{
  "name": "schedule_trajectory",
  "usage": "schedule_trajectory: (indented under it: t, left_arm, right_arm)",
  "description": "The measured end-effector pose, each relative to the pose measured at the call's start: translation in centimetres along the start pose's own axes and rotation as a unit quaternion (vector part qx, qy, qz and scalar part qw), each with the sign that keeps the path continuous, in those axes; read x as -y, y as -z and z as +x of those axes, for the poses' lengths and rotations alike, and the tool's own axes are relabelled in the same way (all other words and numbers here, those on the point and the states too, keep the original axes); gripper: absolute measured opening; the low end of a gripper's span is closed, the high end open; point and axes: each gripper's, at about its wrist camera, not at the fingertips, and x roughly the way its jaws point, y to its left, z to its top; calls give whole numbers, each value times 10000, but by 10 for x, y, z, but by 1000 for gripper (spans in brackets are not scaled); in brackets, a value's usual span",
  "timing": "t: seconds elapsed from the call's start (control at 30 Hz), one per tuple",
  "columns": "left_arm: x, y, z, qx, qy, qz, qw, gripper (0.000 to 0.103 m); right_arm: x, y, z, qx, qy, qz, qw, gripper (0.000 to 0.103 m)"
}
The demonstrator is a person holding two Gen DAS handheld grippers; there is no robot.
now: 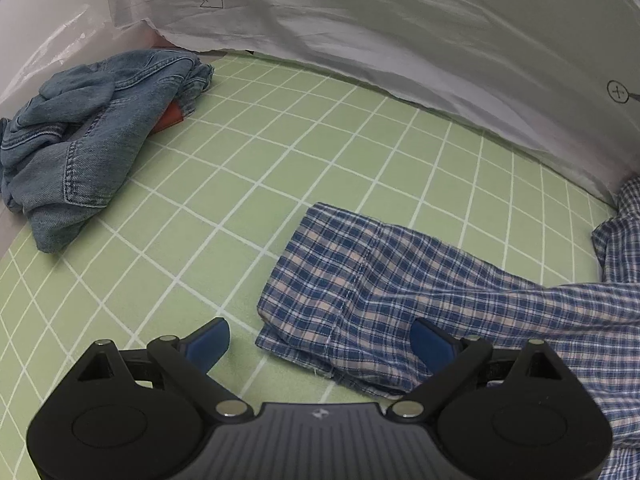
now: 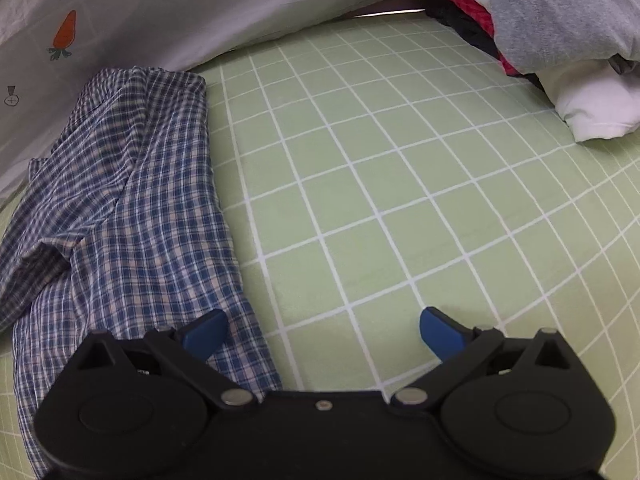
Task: Fold clothes
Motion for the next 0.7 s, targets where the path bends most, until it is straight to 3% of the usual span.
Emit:
schedule_trajectory:
  t: [0.13, 0.2, 0.3, 0.33, 0.4, 0.5, 0.7]
  left_arm:
    - [5, 5, 3, 39, 57, 88, 9999, 92]
    - [11, 5, 3, 48, 97, 211, 9997, 85]
    - [19, 2, -2, 162, 268, 341, 9989, 50]
    - [20, 0, -3, 164, 420, 269, 9986, 29]
    - [24, -3, -16, 222, 776, 122, 9967, 25]
    - [45, -3, -59, 702, 1122, 490, 9900, 23]
    - [93, 38, -145, 1126, 2203, 1393, 9588, 23]
  right_arm:
    - [2, 1, -2, -52, 104, 21, 9999, 103]
    - [4, 2, -3, -60, 90, 98, 9999, 103]
    - [6, 2, -5, -60, 24, 282, 9996, 103]
    - [6, 2, -6, -68, -25, 313, 9995, 103]
    - [6, 4, -12, -9, -132, 379, 9992, 103]
    - [9, 8, -27, 150, -219, 466, 9986, 103]
    - [34, 29, -67, 480, -342, 790, 9951, 103]
